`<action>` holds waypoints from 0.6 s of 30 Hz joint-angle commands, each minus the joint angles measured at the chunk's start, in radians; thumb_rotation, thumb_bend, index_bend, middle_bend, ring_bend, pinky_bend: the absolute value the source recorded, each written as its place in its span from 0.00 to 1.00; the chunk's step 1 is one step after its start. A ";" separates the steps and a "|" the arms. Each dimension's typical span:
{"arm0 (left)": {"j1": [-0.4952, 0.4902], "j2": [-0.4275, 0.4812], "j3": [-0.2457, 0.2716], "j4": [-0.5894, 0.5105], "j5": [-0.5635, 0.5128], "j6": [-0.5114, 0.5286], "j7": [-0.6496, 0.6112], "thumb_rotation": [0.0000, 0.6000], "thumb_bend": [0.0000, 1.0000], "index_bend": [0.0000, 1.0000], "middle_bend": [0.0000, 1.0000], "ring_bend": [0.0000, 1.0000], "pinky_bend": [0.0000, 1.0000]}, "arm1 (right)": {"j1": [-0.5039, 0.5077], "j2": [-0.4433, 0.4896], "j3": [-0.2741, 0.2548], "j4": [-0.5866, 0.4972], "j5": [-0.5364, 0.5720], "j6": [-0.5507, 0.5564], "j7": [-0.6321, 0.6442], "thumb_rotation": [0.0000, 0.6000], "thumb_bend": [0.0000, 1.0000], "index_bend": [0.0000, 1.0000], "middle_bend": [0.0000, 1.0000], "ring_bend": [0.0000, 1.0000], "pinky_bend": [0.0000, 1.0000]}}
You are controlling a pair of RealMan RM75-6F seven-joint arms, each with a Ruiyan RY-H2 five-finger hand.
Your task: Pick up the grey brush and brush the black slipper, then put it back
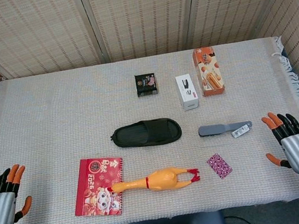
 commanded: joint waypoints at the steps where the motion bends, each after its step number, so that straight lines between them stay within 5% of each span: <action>1: 0.009 -0.001 0.005 -0.002 -0.002 0.007 0.000 1.00 0.40 0.00 0.00 0.00 0.12 | 0.010 -0.018 0.008 0.025 -0.018 0.005 0.004 1.00 0.11 0.00 0.00 0.00 0.00; 6: 0.008 0.003 0.012 -0.014 0.009 0.005 -0.006 1.00 0.40 0.00 0.00 0.00 0.12 | 0.053 -0.087 0.036 0.100 -0.031 -0.012 0.019 1.00 0.11 0.03 0.00 0.00 0.14; 12: -0.011 0.000 0.013 -0.008 0.010 -0.029 -0.021 1.00 0.40 0.00 0.00 0.00 0.13 | 0.214 -0.132 0.110 0.102 0.078 -0.258 -0.121 1.00 0.11 0.19 0.06 0.01 0.22; 18: -0.015 0.007 0.016 -0.008 0.003 -0.043 -0.034 1.00 0.40 0.00 0.00 0.00 0.13 | 0.337 -0.226 0.147 0.159 0.184 -0.426 -0.243 1.00 0.12 0.20 0.08 0.02 0.24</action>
